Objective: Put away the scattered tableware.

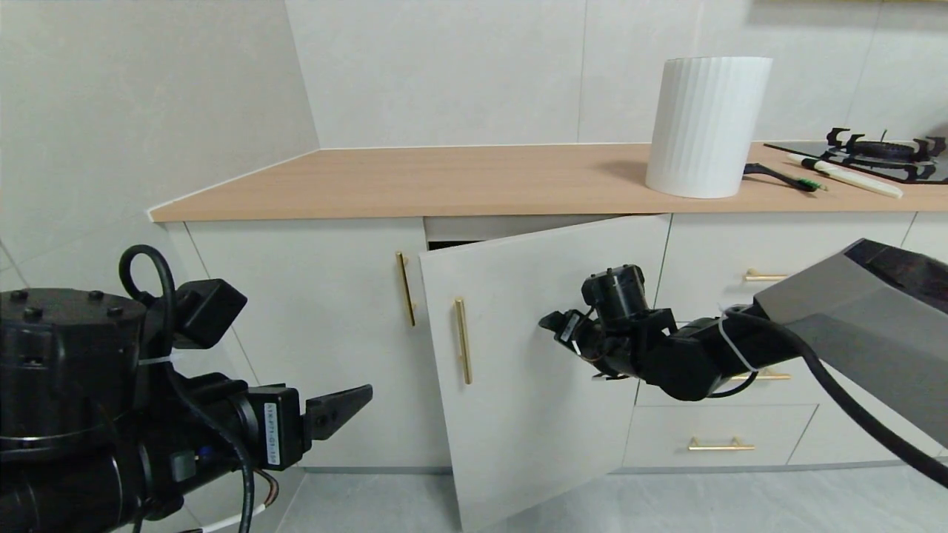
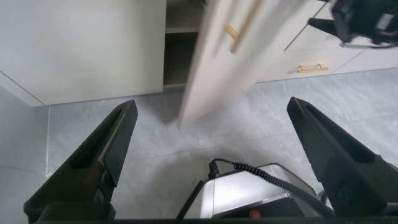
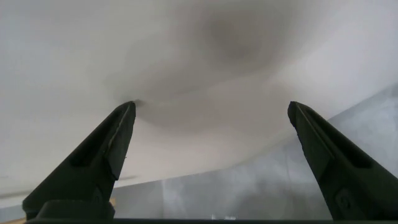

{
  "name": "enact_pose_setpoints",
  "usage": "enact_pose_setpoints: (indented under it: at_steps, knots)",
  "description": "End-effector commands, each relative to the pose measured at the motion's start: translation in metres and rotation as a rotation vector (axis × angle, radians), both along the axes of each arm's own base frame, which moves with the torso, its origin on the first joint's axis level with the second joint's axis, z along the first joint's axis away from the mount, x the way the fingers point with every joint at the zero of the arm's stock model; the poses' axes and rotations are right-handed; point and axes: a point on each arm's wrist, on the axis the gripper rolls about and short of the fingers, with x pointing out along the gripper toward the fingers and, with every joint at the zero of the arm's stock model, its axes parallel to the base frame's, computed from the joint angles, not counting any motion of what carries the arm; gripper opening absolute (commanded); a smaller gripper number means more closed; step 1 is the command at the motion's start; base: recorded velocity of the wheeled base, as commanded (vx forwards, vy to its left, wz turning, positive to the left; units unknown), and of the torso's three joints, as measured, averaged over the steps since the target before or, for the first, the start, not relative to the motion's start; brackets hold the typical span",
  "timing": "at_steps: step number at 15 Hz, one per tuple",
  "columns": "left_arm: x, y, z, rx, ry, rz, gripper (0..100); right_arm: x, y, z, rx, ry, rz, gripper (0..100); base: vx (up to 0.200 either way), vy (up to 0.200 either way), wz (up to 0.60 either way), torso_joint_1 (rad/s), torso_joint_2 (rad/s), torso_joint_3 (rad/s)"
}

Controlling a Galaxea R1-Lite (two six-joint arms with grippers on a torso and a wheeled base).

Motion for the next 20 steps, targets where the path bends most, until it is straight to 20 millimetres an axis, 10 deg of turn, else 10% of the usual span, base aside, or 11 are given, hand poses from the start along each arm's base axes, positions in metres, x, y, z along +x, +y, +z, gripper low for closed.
enact_pose_setpoints:
  at_steps: [1,20]
  knots:
    - [0.0,0.0,0.0,0.0,0.001,0.0,100,0.012,0.0,-0.017,-0.018,0.012,-0.032,100,0.0,0.0,0.0,0.0,0.0,0.0]
    - [0.0,0.0,-0.001,0.001,0.002,0.0,100,0.064,-0.036,-0.044,-0.035,-0.011,-0.253,100,0.0,0.0,0.0,0.0,0.0,0.0]
